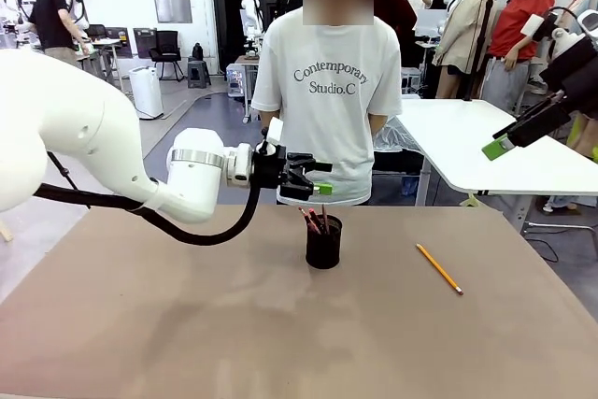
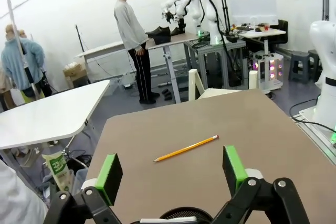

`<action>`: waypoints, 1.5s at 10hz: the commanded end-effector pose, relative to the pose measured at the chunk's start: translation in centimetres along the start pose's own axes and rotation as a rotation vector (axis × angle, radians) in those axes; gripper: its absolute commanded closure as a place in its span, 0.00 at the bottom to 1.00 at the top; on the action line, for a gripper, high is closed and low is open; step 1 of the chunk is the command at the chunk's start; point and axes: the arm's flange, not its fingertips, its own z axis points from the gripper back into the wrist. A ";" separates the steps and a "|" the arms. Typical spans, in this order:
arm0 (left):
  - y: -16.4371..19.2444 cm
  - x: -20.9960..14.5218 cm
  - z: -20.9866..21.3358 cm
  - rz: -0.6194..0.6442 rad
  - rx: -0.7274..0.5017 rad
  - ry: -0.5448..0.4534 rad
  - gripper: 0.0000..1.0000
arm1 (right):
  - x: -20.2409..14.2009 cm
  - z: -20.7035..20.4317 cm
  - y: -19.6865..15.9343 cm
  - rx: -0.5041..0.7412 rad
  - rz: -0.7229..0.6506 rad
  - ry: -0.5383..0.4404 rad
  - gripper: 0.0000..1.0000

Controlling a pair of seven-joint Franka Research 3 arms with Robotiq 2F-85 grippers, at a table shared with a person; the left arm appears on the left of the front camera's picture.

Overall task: Place the pens into the pen holder.
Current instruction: Pick up a writing instrument from the table and place it into the Pen holder.

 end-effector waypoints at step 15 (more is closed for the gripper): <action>-7.8 13.1 22.7 0.126 0.058 0.636 0.00 | 0.2 0.1 0.0 0.017 -0.003 -0.018 0.00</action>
